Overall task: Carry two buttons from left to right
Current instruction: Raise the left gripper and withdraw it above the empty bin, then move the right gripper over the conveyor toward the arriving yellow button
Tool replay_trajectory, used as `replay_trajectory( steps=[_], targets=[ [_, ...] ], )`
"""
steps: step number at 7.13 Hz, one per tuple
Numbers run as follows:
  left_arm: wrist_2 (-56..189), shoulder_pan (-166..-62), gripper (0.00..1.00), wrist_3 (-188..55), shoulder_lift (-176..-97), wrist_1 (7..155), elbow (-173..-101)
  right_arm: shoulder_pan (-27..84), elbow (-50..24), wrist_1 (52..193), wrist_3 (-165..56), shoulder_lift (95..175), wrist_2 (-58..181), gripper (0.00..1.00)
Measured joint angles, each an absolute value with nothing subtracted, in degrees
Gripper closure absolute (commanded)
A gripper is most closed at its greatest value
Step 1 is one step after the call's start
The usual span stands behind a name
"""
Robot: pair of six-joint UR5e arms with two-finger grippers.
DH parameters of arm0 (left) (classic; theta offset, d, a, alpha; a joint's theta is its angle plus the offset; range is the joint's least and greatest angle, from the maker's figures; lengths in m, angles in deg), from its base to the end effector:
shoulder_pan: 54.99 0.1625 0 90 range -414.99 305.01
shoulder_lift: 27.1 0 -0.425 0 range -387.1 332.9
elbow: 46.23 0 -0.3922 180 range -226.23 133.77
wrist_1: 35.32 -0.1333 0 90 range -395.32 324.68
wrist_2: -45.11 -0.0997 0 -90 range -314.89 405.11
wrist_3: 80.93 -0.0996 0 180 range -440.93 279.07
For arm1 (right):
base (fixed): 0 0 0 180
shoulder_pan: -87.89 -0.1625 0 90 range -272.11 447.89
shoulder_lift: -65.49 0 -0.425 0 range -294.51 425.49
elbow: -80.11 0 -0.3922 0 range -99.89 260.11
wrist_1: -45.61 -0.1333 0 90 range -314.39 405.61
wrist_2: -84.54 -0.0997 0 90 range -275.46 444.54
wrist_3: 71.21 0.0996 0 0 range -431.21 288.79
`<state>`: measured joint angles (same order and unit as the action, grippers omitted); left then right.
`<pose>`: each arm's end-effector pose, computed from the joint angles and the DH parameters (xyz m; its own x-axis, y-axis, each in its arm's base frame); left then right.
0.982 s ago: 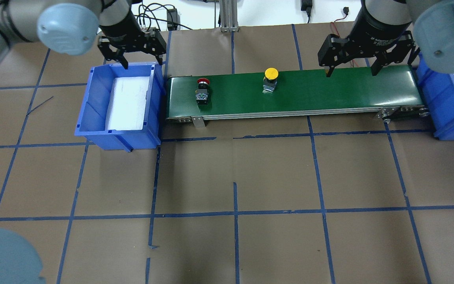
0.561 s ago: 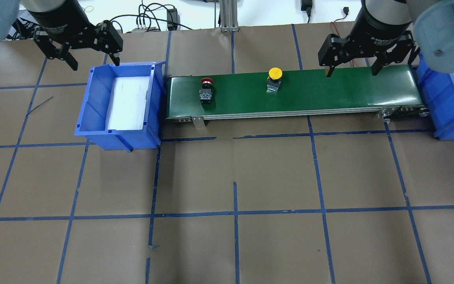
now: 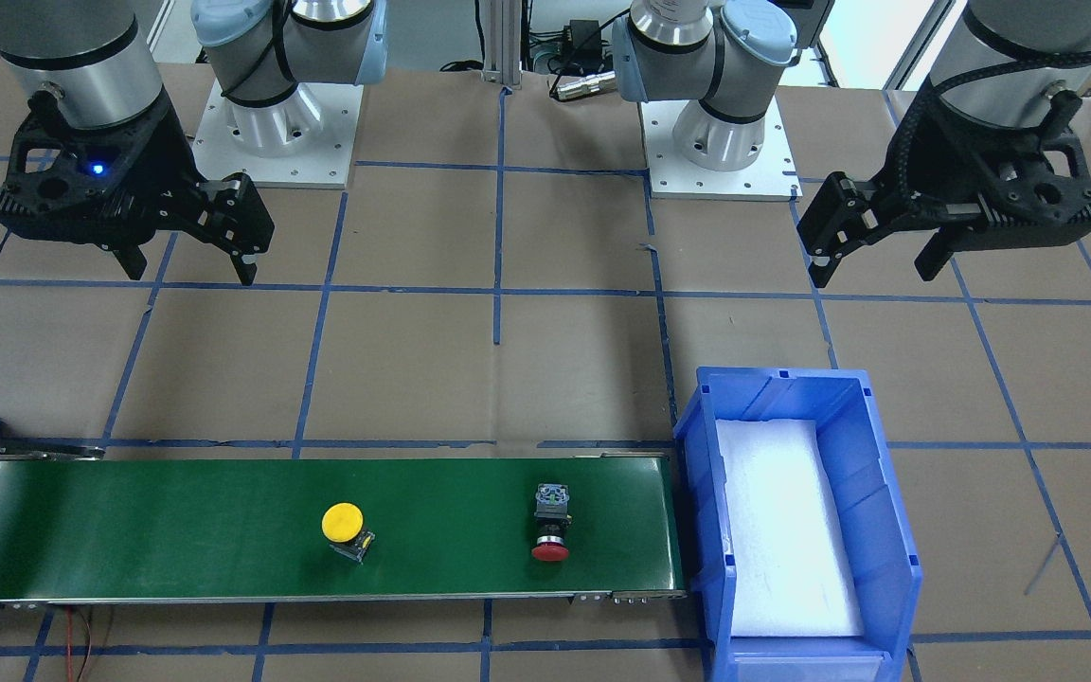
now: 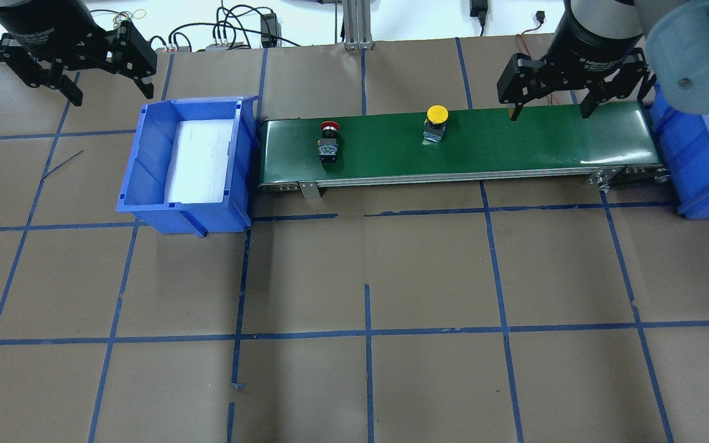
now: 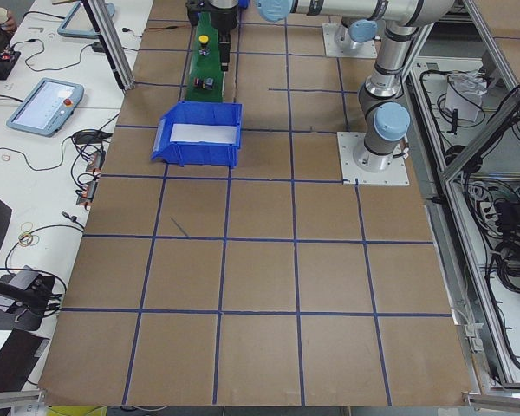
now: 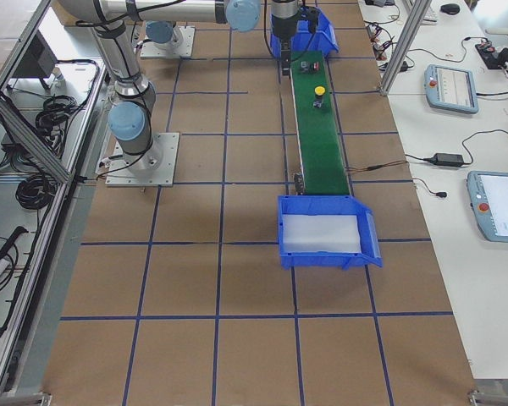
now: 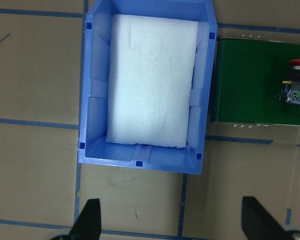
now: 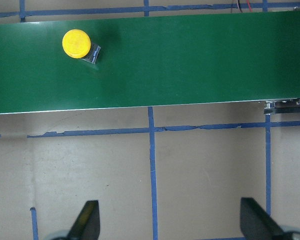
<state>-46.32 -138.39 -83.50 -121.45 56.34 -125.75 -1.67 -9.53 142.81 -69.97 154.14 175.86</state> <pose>-0.0691 -0.5409 0.5367 -0.9970 -0.0723 -0.0283 -0.0700 0.9946 -0.0767 0.1271 -0.5130 0.4924 -0.9993 0.0317 0.0206 0.0293 0.9936 -0.1086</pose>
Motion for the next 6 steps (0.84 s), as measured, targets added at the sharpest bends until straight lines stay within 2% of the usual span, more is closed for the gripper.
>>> replay_trajectory(
  steps=[3, 6],
  targets=[
    [-43.3, -137.6, 0.00, -86.6, -119.4, 56.4, -126.3, -0.6, -8.1, 143.2, -70.3, 153.3, 175.1, 0.00],
    [-41.5, -137.3, 0.00, -88.7, -118.7, 56.3, -128.1, 3.1, 0.3, 141.9, -71.2, 147.0, 174.8, 0.00]
  ],
)
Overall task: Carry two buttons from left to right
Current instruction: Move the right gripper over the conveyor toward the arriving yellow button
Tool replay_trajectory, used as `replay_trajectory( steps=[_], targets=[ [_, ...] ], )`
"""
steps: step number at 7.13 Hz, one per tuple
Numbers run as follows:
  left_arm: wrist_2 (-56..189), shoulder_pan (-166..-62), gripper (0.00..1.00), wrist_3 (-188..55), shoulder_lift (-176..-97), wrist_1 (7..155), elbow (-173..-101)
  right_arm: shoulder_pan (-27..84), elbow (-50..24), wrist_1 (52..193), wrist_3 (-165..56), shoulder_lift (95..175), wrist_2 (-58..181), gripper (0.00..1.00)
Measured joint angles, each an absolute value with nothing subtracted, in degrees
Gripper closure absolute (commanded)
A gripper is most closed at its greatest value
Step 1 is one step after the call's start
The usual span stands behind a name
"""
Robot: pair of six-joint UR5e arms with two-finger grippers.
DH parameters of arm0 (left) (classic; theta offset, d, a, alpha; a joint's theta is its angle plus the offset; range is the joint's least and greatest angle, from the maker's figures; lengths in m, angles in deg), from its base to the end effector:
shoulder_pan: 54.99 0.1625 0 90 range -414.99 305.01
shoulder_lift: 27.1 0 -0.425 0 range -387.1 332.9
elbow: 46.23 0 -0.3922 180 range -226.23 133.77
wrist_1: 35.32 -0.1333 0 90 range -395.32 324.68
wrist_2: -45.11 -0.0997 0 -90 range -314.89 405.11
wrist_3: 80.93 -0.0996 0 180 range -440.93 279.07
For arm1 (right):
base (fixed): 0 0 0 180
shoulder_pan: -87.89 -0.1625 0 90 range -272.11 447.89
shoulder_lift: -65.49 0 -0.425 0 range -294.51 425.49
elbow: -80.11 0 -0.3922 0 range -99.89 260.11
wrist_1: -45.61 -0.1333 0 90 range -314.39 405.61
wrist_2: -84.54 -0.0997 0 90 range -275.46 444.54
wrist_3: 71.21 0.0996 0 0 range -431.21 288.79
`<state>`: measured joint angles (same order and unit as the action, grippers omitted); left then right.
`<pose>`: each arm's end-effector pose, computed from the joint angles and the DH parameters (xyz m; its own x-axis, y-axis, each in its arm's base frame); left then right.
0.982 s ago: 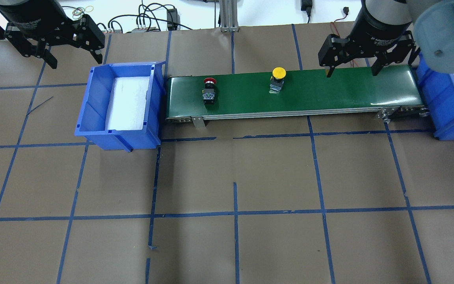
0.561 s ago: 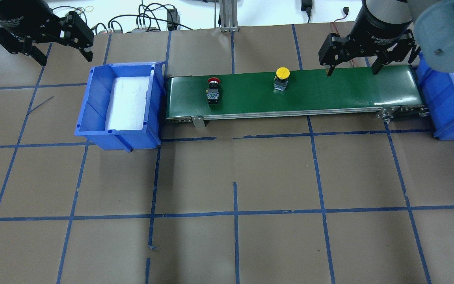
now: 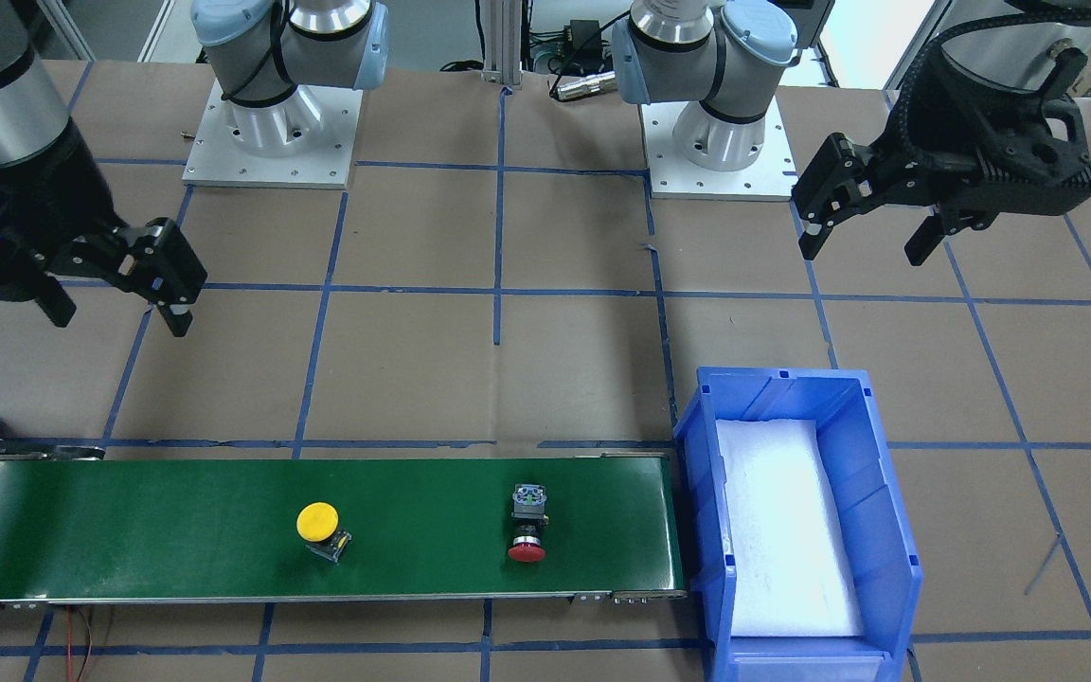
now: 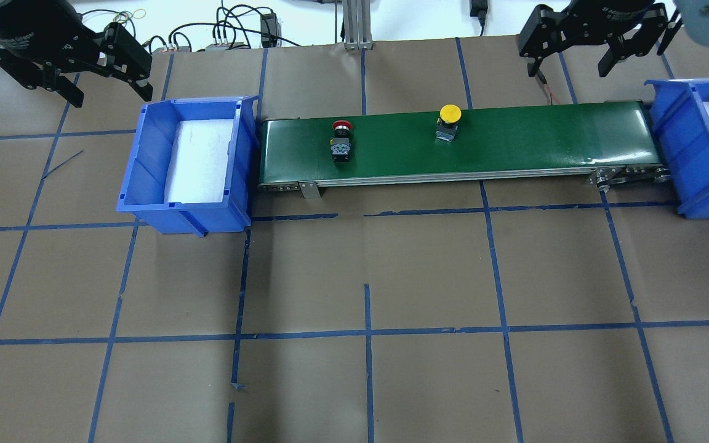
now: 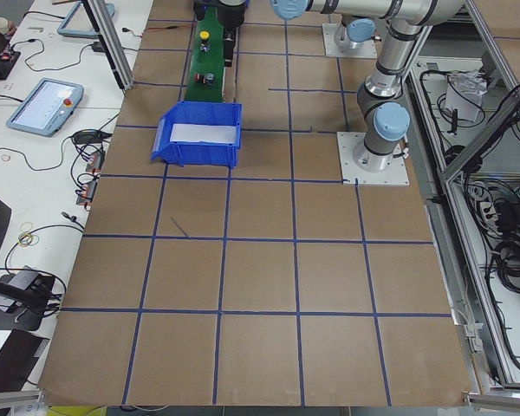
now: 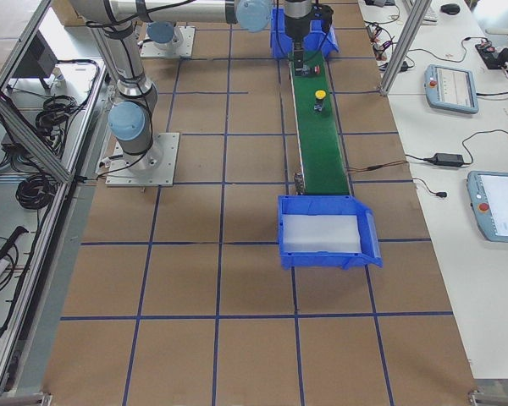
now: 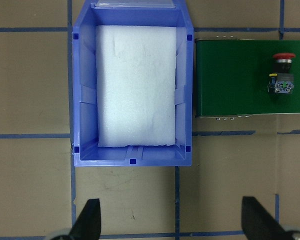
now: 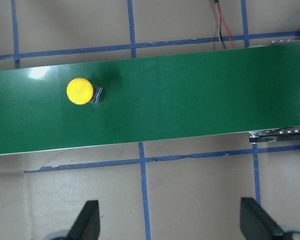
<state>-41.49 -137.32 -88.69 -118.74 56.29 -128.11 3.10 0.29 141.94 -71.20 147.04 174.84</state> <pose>-0.0699 -0.5237 0.5410 -0.9989 0.0063 0.0471 0.0019 0.9957 -0.0921 0.0807 -0.5769 0.5101 -0.9958 0.0917 0.0052 0.0901 0.9860 -0.1402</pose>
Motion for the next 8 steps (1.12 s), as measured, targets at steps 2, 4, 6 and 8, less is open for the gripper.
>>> replay_trajectory(
  steps=[2, 4, 6, 8],
  targets=[
    [-41.6, -137.4, 0.00, -88.8, -118.7, 56.1, -129.1, 8.1, 4.9, 141.3, -73.4, 141.0, 174.7, 0.00],
    [-41.5, -137.5, 0.00, -88.8, -118.6, 56.1, -129.2, 10.2, 6.0, 144.4, -74.8, 134.0, 175.1, 0.00],
    [-41.5, -137.6, 0.00, -88.8, -118.7, 56.1, -129.2, 10.7, 2.2, 148.9, -81.5, 131.2, 175.4, 0.00],
    [-41.5, -137.7, 0.00, -88.8, -118.7, 56.1, -129.2, 10.8, -2.4, 152.9, -94.5, 131.6, 175.0, 0.00]
  ],
)
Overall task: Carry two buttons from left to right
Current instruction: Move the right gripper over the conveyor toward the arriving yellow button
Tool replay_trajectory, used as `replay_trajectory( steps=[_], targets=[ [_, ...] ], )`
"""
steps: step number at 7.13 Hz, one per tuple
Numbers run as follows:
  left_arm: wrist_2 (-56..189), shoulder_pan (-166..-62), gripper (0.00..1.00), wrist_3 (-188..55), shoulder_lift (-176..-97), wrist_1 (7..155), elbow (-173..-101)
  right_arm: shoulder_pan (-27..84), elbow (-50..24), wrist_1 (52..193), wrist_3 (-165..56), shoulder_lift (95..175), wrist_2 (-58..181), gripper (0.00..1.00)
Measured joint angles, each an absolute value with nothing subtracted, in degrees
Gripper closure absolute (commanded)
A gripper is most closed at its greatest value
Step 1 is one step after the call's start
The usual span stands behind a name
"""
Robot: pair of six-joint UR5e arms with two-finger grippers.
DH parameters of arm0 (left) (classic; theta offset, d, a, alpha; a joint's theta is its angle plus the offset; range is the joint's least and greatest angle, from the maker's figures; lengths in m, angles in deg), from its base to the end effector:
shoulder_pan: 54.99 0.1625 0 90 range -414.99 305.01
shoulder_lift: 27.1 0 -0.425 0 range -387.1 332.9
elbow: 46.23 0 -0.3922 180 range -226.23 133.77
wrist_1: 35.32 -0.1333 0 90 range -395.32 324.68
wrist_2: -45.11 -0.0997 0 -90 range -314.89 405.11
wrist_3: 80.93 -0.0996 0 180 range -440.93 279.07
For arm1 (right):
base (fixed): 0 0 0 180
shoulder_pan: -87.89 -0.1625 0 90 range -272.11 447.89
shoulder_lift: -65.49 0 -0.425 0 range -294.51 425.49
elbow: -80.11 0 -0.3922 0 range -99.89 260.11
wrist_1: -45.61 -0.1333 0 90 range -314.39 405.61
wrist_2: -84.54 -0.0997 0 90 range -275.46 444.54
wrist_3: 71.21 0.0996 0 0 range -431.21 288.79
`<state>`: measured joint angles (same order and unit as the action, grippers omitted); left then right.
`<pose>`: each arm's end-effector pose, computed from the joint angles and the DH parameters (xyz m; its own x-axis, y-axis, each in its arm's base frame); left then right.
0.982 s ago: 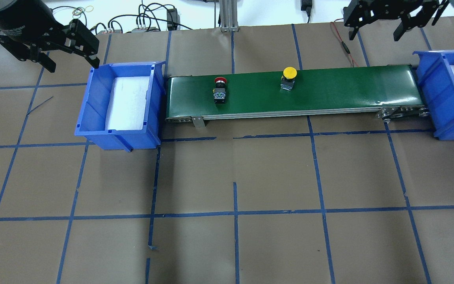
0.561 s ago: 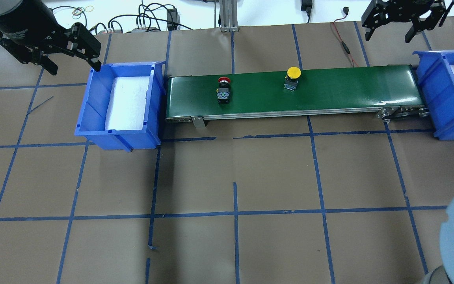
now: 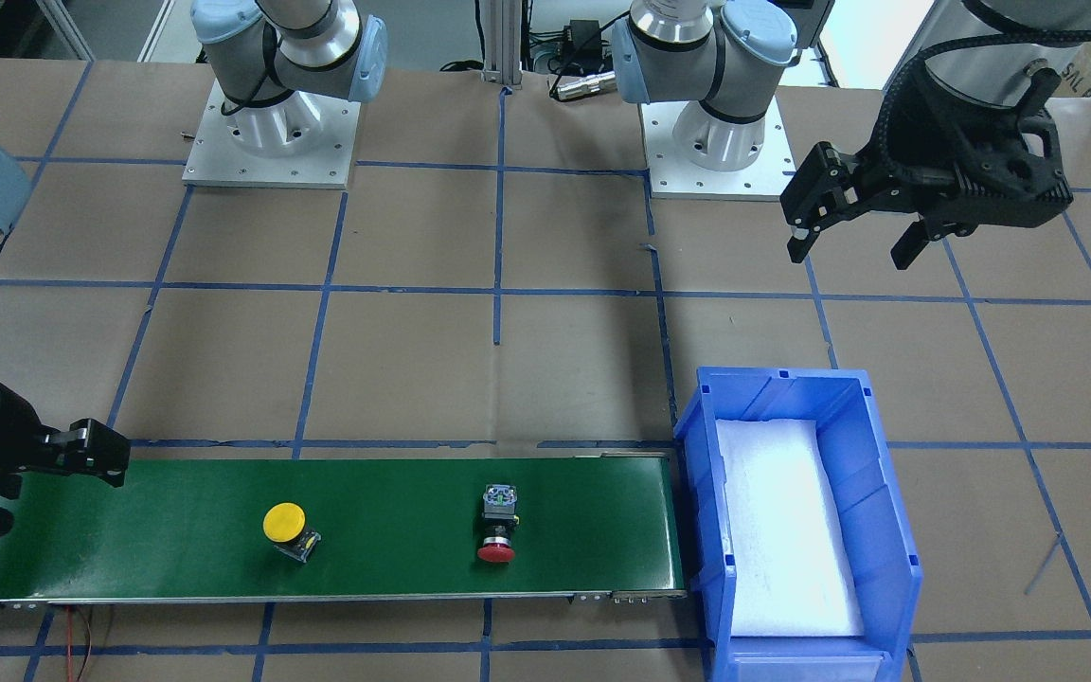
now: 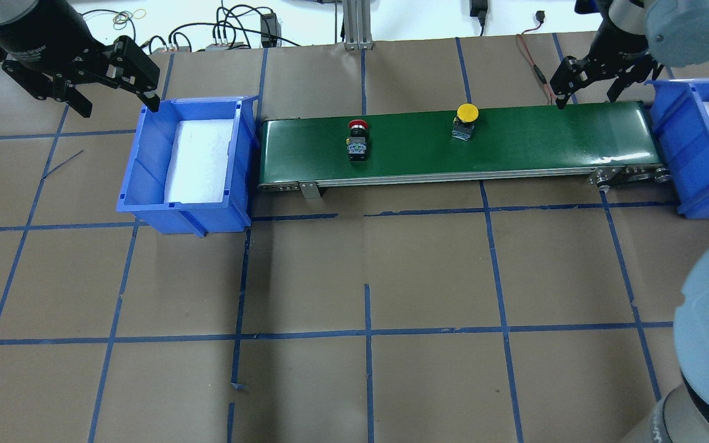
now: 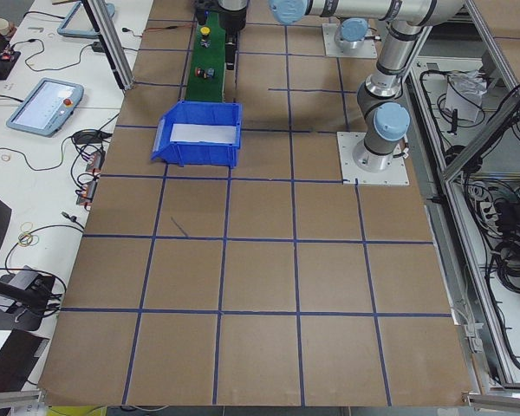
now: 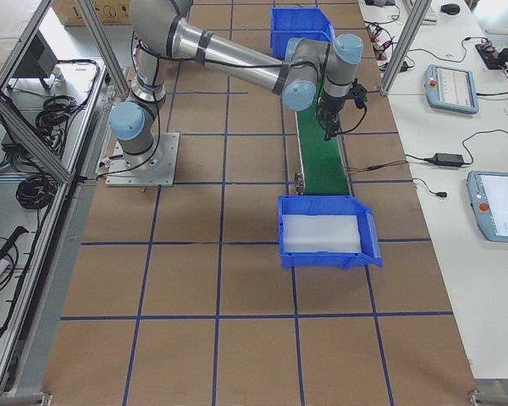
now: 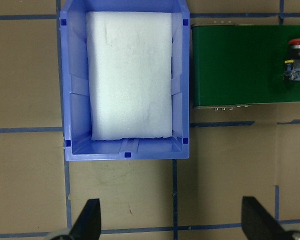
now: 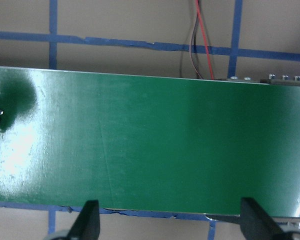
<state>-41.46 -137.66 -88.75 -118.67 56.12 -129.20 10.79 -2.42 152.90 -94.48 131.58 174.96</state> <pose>-0.0732 -0.5221 0.5325 -0.9987 0.0126 0.0496 0.0087 0.9969 -0.0776 -0.0158 -0.6628 0.3419 -0.9836 -0.1799 0.0126 -0.1800 0.9836 -0.0107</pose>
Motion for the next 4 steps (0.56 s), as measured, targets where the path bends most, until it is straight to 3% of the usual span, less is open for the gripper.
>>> replay_trajectory(
  steps=[4],
  targets=[
    [-43.3, -141.5, 0.00, -87.6, -118.9, 56.3, -129.2, 11.1, -7.5, 158.7, -108.7, 133.5, 174.8, 0.00]
  ],
)
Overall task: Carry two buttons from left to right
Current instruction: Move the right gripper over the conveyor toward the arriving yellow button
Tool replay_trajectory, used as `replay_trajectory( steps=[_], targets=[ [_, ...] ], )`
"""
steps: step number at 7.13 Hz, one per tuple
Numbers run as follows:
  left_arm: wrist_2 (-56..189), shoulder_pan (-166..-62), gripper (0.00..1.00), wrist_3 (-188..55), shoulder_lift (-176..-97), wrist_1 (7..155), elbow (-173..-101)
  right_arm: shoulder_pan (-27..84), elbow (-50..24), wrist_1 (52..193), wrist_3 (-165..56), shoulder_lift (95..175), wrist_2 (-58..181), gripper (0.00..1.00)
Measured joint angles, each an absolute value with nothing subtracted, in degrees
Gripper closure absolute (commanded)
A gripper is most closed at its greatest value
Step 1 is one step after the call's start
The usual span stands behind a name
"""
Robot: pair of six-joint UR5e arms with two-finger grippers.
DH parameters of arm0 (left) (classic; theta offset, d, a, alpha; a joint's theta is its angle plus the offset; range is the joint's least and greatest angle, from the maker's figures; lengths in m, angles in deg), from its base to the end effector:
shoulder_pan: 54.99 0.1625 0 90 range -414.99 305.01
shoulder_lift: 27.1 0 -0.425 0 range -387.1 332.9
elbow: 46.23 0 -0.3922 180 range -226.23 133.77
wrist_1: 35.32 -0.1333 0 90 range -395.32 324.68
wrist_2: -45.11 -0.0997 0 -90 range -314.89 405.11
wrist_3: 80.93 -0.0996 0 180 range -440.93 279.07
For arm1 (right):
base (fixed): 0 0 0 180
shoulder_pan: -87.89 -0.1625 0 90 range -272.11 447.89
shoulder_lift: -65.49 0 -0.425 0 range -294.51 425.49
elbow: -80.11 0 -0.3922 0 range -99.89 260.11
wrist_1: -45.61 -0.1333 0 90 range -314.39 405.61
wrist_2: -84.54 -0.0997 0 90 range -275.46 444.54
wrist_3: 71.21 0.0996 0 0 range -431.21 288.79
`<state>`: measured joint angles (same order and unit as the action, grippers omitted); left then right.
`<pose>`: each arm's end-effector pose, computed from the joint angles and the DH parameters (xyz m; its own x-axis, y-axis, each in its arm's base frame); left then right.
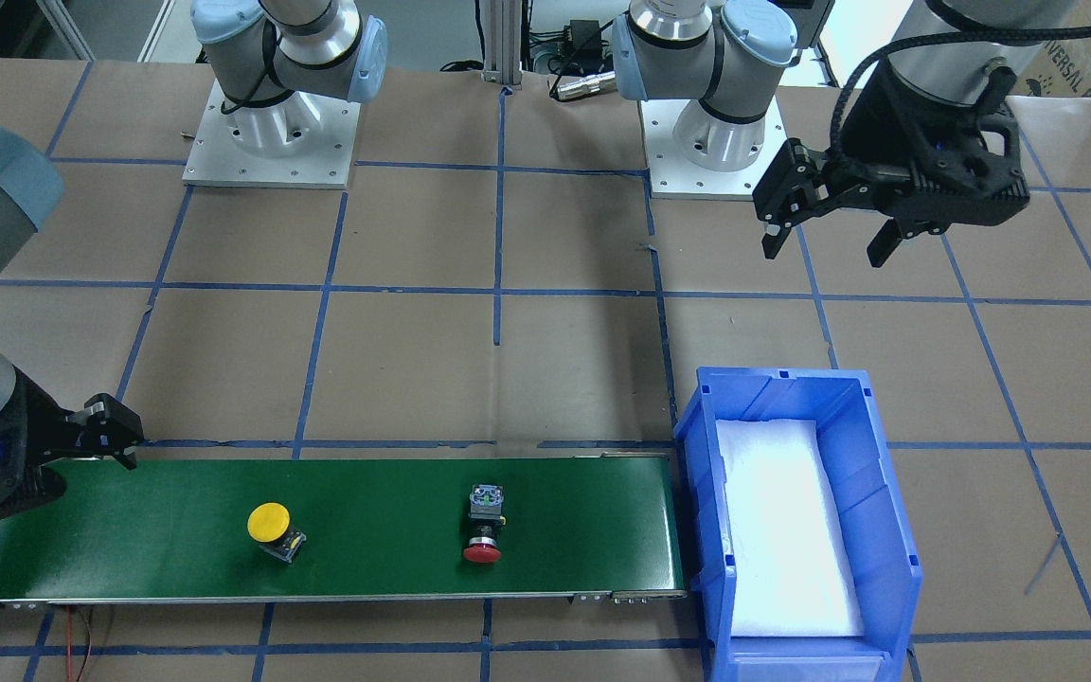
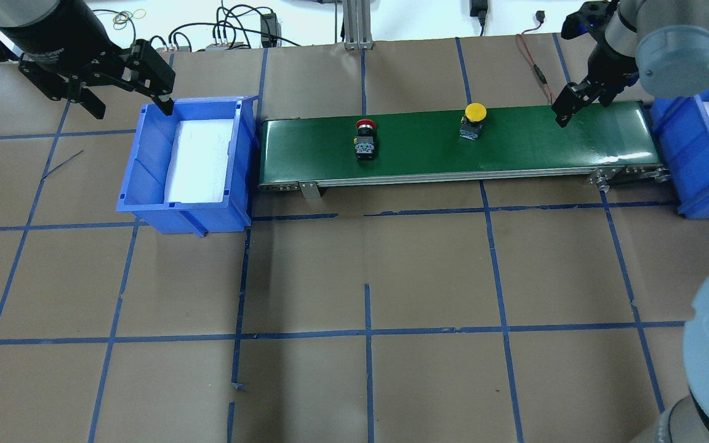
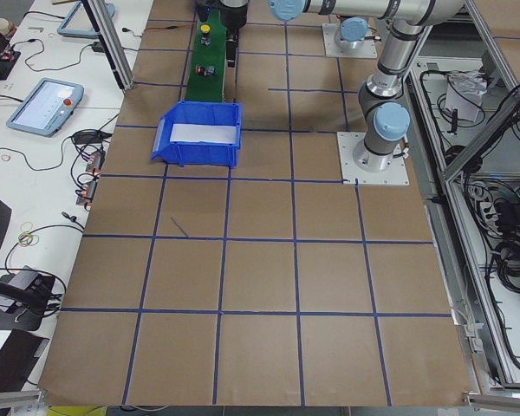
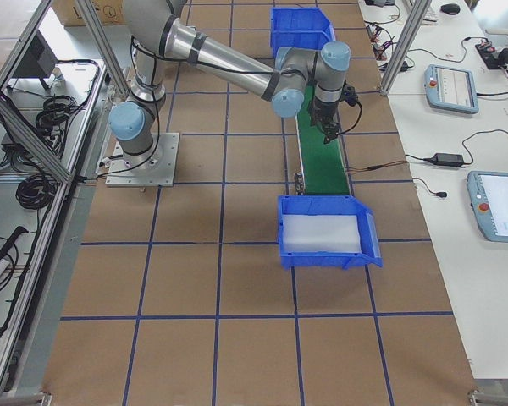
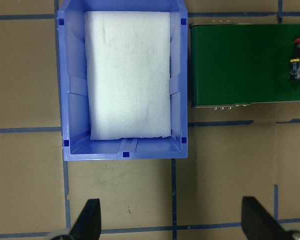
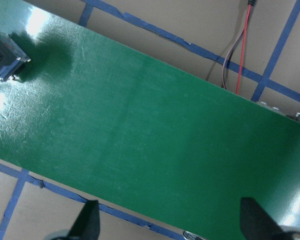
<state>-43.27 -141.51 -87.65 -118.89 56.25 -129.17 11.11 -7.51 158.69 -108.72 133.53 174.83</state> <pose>-0.1049 -0.5171 0.5304 -0.9981 0.0581 0.0205 0.0566 0.9961 -0.0674 -0.0157 -0.6476 0.3319 -0.9111 -0.4100 0.0412 -0.4116 0.9102 -0.0454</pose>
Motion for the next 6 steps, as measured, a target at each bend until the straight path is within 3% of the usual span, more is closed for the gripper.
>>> replay_trajectory(
  steps=[2, 6],
  targets=[
    [-46.7, -145.7, 0.00, -86.7, -119.0, 55.8, -129.3, 11.2, -7.8, 158.8, -108.6, 133.8, 174.9, 0.00],
    [-43.3, -140.5, 0.00, -87.6, -119.6, 55.7, -129.3, 11.2, -6.6, 158.8, -100.3, 133.8, 174.9, 0.00]
  ],
)
